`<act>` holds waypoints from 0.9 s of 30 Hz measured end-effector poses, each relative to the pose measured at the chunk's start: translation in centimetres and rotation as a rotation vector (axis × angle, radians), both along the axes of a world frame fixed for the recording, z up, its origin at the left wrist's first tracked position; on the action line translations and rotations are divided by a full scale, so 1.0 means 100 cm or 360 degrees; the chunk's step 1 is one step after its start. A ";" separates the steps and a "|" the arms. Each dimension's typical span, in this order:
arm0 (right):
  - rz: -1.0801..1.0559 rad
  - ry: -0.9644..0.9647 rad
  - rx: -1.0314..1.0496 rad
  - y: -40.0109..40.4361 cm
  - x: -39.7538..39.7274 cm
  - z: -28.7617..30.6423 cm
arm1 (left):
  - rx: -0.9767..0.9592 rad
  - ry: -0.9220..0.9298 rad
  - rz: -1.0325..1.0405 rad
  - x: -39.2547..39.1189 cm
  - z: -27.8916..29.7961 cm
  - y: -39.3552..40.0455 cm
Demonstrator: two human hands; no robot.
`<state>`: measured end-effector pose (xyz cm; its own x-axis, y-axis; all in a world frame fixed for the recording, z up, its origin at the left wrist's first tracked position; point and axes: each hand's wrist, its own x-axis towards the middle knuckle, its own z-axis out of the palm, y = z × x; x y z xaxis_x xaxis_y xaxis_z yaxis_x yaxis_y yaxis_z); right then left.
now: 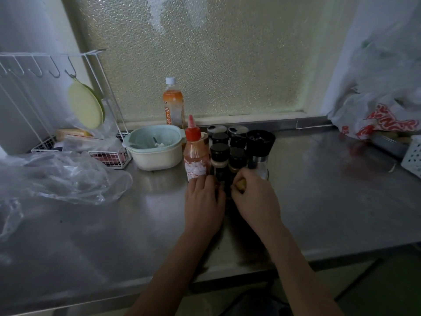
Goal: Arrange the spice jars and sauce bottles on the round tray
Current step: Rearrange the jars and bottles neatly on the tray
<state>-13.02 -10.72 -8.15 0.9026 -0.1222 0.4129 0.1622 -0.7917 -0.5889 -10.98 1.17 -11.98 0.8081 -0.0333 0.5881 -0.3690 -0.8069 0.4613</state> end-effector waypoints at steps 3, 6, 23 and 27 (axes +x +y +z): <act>0.0065 -0.0205 0.0172 0.000 -0.003 0.006 | 0.0026 0.0058 -0.0027 -0.003 0.001 -0.001; 0.0198 -0.0520 0.0577 0.005 -0.012 0.023 | -0.0053 0.0033 -0.0121 -0.008 0.006 -0.001; 0.0341 -0.0719 0.0464 0.036 0.009 0.001 | -0.0048 -0.0041 -0.0175 -0.002 0.002 0.000; -0.0135 -0.0932 0.0594 0.009 0.002 -0.009 | -0.0627 0.0067 -0.0055 -0.006 0.009 0.002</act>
